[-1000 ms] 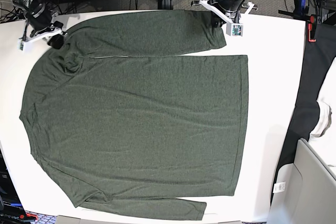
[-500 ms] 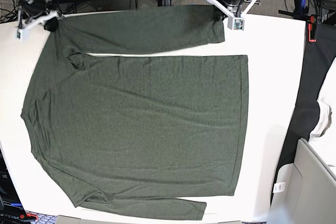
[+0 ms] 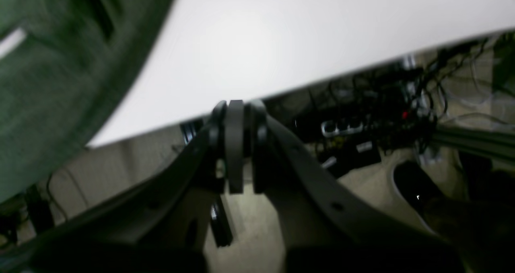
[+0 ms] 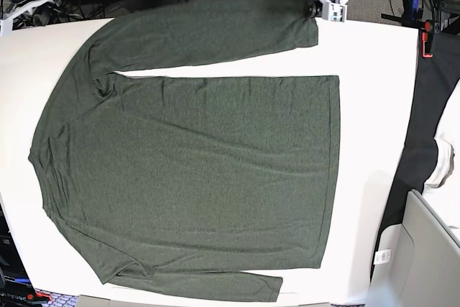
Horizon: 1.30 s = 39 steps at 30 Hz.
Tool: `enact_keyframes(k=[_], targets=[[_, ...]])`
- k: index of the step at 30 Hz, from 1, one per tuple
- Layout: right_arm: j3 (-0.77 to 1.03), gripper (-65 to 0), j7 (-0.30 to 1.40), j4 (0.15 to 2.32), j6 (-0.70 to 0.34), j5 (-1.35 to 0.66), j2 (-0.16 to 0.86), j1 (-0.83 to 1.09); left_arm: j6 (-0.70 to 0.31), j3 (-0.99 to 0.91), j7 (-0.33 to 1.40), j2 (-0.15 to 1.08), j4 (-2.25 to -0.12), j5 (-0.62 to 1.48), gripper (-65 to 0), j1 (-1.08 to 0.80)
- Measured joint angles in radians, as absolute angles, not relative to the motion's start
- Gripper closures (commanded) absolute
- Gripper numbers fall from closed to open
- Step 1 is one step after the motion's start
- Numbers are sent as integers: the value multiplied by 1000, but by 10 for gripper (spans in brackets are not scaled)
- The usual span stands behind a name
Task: Fold the T-shirt properly
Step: 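Lift the grasped shoulder edges with both grippers and pull them apart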
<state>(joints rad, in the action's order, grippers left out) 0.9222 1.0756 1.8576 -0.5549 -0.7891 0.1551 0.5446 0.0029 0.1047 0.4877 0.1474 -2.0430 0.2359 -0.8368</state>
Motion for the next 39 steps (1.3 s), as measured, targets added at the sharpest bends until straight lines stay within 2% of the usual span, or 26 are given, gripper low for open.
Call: enact_keyframes(k=[3,8,10,17,29,39], targets=[[913,-32,1077,1858,-562,-793,152,515,-5,105,473,144,-2044,237,0,-834],[871,-207,1079,1858,-558,-786,152,467,0,106,481,144,-2045,236,0,-830],[849,-244,1077,1858,-558,-789,147,451,-1,106,481,143,-2045,237,0,-826],[781,-243,1078,1789,-557,-789,140,384,-1,106,481,144,-2045,237,0,-826],[781,-244,1058,1734,-558,-705,64,305,0,108,481,144,-2045,236,0,-829],[773,-244,1046,1682,-566,-710,29,241,-1,144,481,144,-2045,237,0,-829]])
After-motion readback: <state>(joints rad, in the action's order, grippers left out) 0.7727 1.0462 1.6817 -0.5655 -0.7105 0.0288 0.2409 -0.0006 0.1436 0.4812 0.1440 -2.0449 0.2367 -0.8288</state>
